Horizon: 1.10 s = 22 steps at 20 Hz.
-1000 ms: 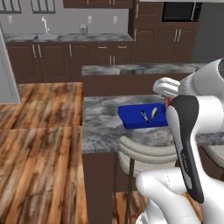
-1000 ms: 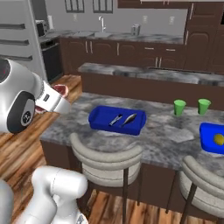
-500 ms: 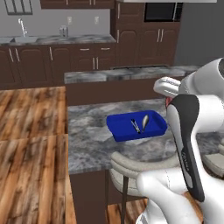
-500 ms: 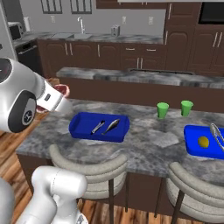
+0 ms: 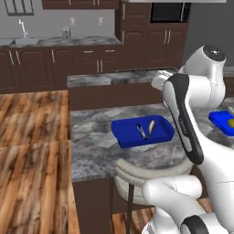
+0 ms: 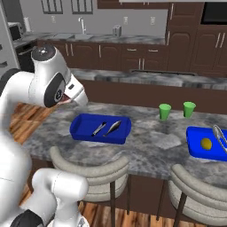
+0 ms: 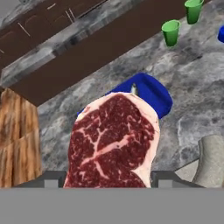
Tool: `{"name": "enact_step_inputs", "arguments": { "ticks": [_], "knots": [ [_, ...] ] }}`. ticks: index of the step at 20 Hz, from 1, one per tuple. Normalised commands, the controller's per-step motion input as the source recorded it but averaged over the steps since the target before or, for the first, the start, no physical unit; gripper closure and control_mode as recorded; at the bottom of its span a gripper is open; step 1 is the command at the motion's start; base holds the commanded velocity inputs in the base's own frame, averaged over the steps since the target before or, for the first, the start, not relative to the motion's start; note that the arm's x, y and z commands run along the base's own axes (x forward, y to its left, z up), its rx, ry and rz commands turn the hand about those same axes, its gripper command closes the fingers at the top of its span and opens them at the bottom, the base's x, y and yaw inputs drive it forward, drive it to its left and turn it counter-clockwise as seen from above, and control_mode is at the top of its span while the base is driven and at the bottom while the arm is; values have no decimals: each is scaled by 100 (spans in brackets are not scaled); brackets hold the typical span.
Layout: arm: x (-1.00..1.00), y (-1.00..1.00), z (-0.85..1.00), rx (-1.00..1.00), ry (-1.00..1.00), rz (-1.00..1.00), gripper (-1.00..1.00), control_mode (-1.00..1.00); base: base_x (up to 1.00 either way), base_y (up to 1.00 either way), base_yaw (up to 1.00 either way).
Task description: Gather the lemon and cucumber from the fridge and place them on a tray on the dining counter. Then gather the fish and steak from the fridge and place them on the other tray.
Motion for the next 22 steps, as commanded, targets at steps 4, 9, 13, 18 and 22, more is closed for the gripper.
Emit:
{"name": "enact_step_inputs", "arguments": {
  "ticks": [4, 9, 13, 18, 22],
  "knots": [
    [100, 2, -53, 0, 27, 0, 100, -100, 0, 0, 0],
    [95, 3, -80, 0, 23, 2, 100, -100, 0, 0, 0],
    [71, 0, -97, -1, 8, 3, 100, -100, 0, 0, 0],
    [46, 3, -94, -1, -2, 2, 100, -100, 0, 0, 0],
    [26, 7, -83, 0, -7, 1, 100, -100, 0, 0, 0]
  ]
}}
